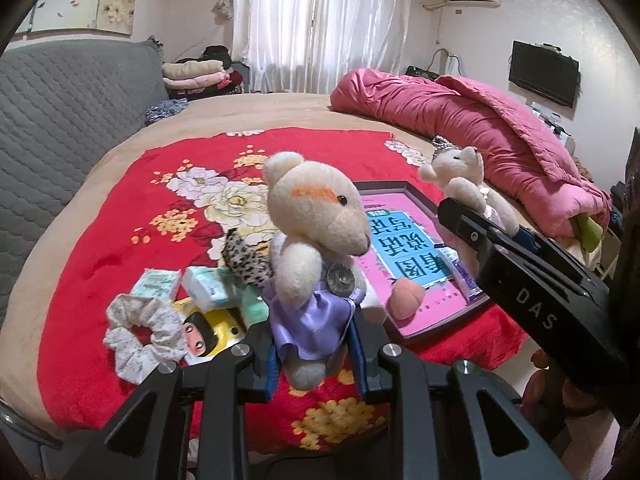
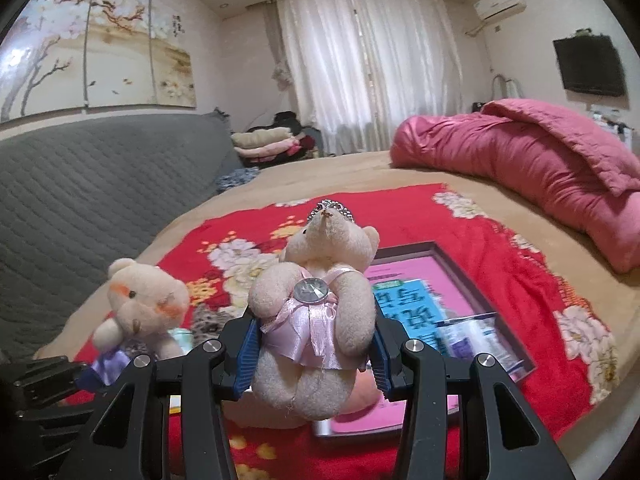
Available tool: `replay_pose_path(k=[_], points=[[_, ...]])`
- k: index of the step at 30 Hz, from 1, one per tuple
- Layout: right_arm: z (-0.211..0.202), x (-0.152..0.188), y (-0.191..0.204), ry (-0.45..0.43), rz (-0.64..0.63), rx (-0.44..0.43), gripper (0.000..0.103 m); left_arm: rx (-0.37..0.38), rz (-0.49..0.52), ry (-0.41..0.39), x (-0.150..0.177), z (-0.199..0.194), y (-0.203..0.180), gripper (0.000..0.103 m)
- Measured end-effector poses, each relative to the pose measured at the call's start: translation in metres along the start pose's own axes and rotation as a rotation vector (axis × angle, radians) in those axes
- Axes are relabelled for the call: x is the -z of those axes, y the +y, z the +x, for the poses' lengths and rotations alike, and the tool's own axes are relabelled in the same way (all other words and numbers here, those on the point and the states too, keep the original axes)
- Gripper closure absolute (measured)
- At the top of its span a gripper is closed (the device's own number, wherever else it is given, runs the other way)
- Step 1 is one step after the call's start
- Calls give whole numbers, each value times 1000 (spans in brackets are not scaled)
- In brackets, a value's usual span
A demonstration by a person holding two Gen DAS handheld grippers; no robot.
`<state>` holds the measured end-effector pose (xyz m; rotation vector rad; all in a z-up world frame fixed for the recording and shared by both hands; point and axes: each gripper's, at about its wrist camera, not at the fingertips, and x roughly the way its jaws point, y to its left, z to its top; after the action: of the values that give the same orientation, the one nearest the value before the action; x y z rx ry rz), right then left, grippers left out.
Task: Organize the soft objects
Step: 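Lift both bears and carry them with both grippers over the pink book tray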
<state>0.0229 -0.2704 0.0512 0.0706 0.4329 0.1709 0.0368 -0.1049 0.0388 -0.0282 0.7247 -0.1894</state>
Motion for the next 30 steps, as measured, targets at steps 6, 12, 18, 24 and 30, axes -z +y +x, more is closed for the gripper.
replay_pose_path(k=[6, 12, 18, 24, 30], points=[[4, 1, -23, -8, -28, 93, 55, 32, 6, 16, -6, 14, -13, 75], [12, 5, -65, 11, 68, 178, 55, 77, 33, 49, -9, 33, -33, 75], [13, 8, -91, 10, 125, 230, 55, 148, 72, 101, -13, 61, -65, 75], [13, 13, -106, 12, 139, 268, 55, 191, 95, 143, -17, 90, -87, 75], [14, 16, -126, 12, 173, 308, 55, 266, 86, 176, -21, 110, -103, 75]])
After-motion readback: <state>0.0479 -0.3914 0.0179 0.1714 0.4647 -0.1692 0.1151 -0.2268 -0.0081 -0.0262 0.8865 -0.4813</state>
